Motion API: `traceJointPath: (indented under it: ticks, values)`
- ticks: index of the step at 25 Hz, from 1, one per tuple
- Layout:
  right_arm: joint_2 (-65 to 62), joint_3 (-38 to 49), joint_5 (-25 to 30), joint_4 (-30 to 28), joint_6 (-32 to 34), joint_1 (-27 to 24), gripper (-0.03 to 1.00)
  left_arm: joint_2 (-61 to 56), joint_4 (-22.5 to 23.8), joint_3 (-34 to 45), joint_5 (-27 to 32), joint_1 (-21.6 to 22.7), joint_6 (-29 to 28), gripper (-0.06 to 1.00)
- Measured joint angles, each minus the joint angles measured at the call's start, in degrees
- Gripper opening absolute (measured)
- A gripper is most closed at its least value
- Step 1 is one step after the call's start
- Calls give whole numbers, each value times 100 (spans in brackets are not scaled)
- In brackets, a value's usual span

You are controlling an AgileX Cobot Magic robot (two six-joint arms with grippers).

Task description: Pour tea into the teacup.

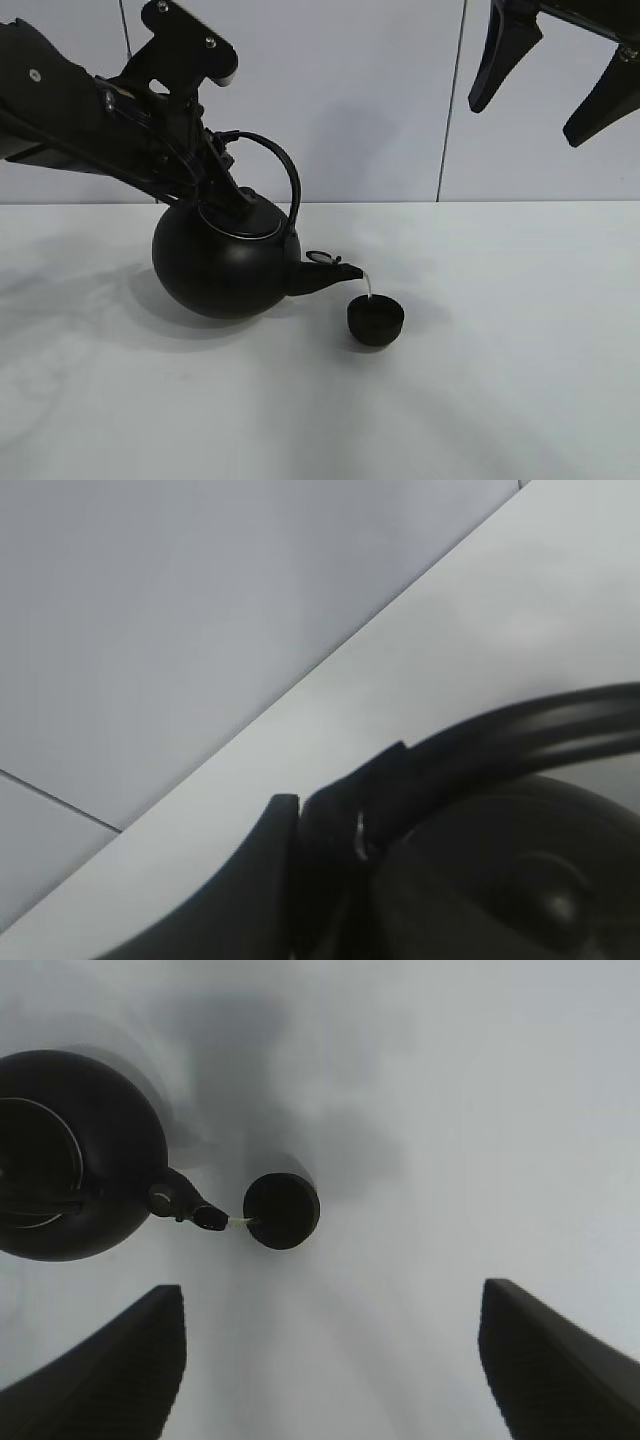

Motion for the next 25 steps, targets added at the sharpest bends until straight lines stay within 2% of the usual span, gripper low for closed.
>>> traceJointPath:
  ticks: [11,25]
  values:
    - [0,0,-5,3,0,0,56,0,21,0,198,0,-1441,10]
    - [0,0,-41,7,0,0,56,-244,33,184,96,12,-1973,10]
